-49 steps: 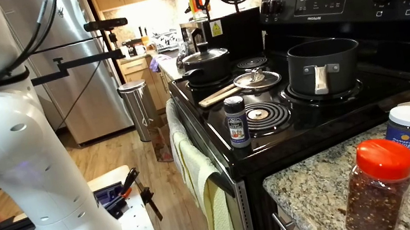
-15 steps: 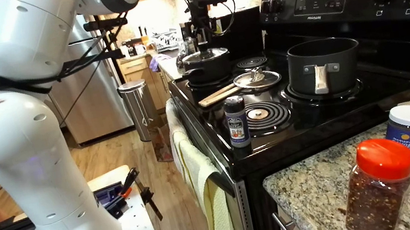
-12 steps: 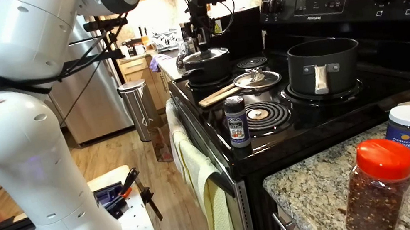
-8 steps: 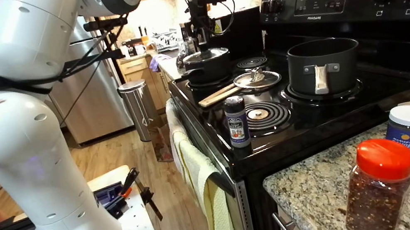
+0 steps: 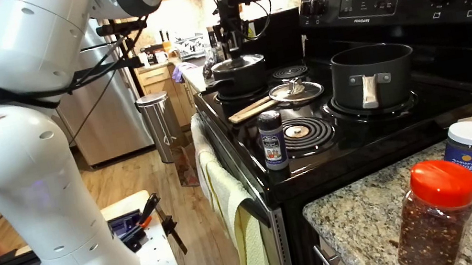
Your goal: Move the lid from the pot on the left to the stovetop
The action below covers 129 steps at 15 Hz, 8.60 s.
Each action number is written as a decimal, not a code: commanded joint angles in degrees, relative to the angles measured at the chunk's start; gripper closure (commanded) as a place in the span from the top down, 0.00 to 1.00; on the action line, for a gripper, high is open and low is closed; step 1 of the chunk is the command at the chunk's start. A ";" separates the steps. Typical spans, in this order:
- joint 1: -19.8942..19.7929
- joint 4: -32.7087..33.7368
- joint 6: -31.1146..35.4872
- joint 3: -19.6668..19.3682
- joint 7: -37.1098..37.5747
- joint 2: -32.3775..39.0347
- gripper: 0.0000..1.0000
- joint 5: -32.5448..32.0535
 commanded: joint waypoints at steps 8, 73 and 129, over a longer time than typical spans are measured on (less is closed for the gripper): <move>0.25 3.41 -10.25 -1.50 0.83 -2.83 0.34 -0.68; 4.68 15.18 -5.39 -3.94 1.39 9.30 0.34 1.82; 10.22 32.82 -20.01 -10.42 2.23 16.97 0.34 -0.73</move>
